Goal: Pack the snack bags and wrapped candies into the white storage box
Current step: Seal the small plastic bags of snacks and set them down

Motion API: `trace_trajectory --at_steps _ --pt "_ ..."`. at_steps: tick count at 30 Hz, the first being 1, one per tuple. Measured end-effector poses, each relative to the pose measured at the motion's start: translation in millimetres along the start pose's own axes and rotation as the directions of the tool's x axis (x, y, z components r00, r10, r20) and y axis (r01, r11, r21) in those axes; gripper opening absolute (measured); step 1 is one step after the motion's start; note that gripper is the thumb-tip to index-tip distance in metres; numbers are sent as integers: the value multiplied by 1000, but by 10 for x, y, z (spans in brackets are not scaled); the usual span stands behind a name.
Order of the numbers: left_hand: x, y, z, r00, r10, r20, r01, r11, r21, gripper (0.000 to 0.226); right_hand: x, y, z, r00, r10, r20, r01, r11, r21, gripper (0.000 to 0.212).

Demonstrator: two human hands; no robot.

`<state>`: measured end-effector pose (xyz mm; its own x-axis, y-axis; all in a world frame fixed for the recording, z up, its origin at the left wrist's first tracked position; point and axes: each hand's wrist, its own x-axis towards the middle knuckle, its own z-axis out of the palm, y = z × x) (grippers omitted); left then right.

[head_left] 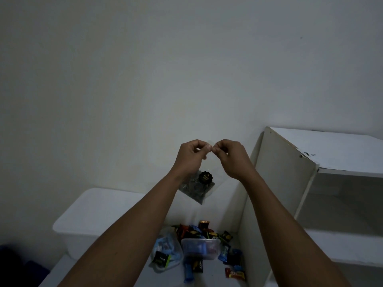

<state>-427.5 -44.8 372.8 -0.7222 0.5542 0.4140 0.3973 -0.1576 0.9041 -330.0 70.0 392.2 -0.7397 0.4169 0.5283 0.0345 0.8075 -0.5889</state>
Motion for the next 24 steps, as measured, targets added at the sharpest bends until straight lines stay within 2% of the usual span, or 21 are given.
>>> trace_trajectory --at_steps 5,9,13,17,22,24 --pt "-22 -57 109 986 -27 -163 28 1000 4 15 -25 -31 97 1000 18 5 -18 1000 -3 25" --pt "-6 -109 45 957 -64 -282 51 997 -52 14 -101 69 114 995 93 21 -94 995 27 22" --pt "-12 -139 -40 961 -35 -274 33 999 -12 12 -191 157 122 989 145 23 -147 982 117 20" --pt "-57 -181 -24 950 -77 -302 63 996 -55 15 -191 180 130 980 197 34 -200 965 169 17" --pt "-48 -253 -8 937 -130 -323 86 985 -148 13 -203 226 187 943 321 -83 -288 917 277 30" --pt "-43 -252 1 928 -163 -335 104 977 -187 13 -207 230 178 929 362 -79 -307 872 382 29"
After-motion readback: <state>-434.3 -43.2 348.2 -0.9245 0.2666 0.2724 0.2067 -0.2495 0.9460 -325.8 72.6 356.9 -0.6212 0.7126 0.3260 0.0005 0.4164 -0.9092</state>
